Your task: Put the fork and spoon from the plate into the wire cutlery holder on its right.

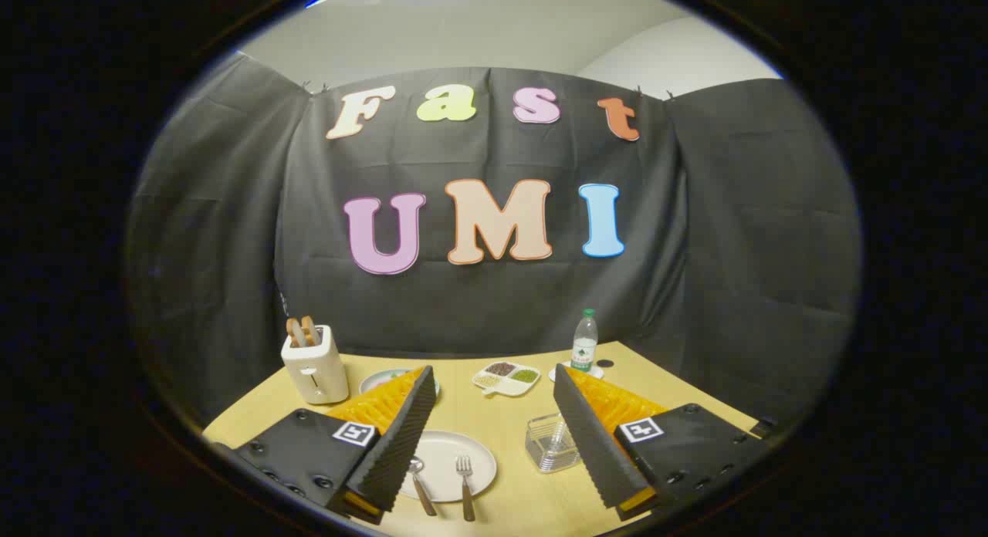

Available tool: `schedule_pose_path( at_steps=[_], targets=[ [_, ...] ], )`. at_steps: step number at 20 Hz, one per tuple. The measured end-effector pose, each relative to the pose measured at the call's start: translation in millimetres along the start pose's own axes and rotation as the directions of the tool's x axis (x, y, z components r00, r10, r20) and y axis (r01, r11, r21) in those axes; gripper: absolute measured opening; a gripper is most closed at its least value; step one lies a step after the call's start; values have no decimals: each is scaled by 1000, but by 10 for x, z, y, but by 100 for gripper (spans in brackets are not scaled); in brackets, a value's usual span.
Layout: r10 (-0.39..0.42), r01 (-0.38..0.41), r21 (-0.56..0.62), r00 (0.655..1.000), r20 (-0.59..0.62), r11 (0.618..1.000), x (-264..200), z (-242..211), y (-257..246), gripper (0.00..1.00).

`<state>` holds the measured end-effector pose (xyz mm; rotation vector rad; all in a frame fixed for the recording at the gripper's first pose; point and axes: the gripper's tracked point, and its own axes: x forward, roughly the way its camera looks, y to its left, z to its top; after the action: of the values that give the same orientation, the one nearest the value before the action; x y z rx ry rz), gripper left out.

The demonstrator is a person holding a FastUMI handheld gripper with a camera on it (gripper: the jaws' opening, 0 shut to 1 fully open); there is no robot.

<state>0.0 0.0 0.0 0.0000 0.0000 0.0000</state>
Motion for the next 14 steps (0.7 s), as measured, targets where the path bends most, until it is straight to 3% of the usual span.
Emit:
schedule_pose_path(
  at_steps=[14],
  targets=[
    [-12, 12, 18, 1000, 16, 1000, 257, 123, 49, 98]
  ],
)
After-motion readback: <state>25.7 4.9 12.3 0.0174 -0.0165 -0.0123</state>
